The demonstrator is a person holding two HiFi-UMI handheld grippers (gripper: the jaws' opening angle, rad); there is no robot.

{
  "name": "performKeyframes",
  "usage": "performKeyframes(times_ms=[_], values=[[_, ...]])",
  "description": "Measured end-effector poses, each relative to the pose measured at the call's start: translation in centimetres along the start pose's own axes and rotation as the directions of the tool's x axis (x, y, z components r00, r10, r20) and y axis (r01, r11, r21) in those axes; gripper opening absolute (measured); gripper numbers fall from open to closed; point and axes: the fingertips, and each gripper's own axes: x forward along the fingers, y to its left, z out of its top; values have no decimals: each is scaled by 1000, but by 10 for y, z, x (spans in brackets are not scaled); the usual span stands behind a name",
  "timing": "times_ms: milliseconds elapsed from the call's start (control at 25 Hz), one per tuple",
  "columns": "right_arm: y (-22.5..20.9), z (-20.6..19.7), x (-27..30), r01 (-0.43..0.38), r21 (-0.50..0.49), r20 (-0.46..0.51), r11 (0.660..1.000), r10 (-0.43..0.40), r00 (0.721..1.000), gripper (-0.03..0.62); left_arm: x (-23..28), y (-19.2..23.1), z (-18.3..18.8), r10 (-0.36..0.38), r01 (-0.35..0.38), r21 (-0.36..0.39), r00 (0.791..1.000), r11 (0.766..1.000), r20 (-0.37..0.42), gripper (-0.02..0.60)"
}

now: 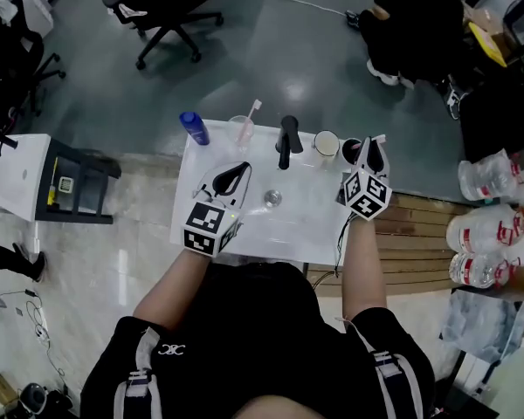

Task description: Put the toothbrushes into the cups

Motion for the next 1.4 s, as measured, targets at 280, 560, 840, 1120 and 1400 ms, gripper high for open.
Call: performKeyframes(times_ms=[280, 560, 840, 1120, 1400], values=[[-4, -24, -1, 22, -9, -69, 1000, -23, 997, 48, 5, -3, 2, -16, 16, 6, 1000, 1000, -5, 12], [-12, -51, -11, 44, -9, -139, 999, -45, 989, 48, 3, -10, 2, -31, 31, 18, 1000, 999, 0, 12], [-17, -61, -15, 48, -23, -169, 999, -51, 984, 46, 0, -17, 6, -35, 35, 23, 999, 999, 4, 12], [-7, -62, -22, -6, 0, -180, 1000, 6, 984, 129, -4, -25, 7, -42, 41, 24, 999, 999, 18, 12], [-9, -45, -42, 4, -6, -140, 1000, -5, 990, 146, -10, -33, 12, -55, 54, 30, 998, 998, 37, 12]])
